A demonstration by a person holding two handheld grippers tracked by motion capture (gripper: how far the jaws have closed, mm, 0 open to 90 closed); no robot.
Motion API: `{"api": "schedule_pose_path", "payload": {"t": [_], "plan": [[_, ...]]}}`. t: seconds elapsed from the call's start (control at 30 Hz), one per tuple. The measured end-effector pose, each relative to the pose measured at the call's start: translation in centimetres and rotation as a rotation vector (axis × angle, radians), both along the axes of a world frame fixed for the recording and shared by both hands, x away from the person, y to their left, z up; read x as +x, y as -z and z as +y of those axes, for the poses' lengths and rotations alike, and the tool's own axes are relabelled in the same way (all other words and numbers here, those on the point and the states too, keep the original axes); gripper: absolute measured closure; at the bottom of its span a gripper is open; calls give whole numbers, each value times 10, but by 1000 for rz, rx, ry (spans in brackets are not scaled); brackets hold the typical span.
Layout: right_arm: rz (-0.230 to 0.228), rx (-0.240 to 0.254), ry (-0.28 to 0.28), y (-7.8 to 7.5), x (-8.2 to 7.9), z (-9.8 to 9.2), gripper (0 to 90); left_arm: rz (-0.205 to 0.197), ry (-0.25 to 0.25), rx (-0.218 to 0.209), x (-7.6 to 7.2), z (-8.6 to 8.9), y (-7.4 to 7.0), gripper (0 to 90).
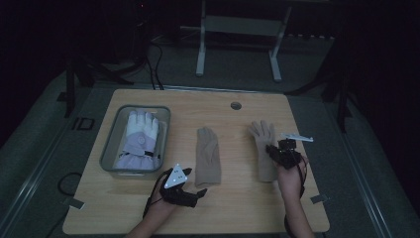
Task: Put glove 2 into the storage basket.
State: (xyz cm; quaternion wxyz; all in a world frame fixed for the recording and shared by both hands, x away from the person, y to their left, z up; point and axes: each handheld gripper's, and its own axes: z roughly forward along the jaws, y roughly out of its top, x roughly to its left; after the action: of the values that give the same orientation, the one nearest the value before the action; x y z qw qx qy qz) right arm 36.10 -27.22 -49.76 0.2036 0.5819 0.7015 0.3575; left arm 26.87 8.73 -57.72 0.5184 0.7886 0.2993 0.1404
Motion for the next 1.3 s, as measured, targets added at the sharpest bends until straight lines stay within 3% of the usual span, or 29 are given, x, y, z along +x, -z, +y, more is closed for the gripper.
{"api": "schedule_pose_path", "payload": {"t": [0.07, 0.37, 0.6, 0.7, 0.8, 0.87, 0.93, 1.07, 1.2, 1.3], "plan": [[12, -21, -1, 6, 1, 3, 824, 1, 0, 3, 0, 0, 0, 83], [107, -18, 19, 45, 12, 2, 809, 0, 1, 6, 0, 0, 0, 83], [130, 15, 5, 50, 13, -1, 762, 0, 5, 6, 0, -1, 0, 83], [116, 91, -82, 45, 13, -7, 666, 1, 5, 5, 0, -1, 0, 82], [70, 93, -160, 39, 14, -14, 596, 1, 5, 6, 0, -1, 0, 83], [56, 66, -181, 36, 15, -17, 579, 0, 4, 6, 0, 0, 0, 83], [30, -5, -264, 31, 17, -21, 537, 0, 5, 5, 0, 0, 0, 83], [18, -77, -369, 31, 19, -24, 504, 6, 4, 3, 1, 0, 0, 83], [29, -100, -450, 36, 20, -22, 465, 8, 3, 1, 1, 0, 0, 83], [21, -107, -474, 40, 23, -20, 438, 6, 4, 4, 1, 0, 0, 83]]}}
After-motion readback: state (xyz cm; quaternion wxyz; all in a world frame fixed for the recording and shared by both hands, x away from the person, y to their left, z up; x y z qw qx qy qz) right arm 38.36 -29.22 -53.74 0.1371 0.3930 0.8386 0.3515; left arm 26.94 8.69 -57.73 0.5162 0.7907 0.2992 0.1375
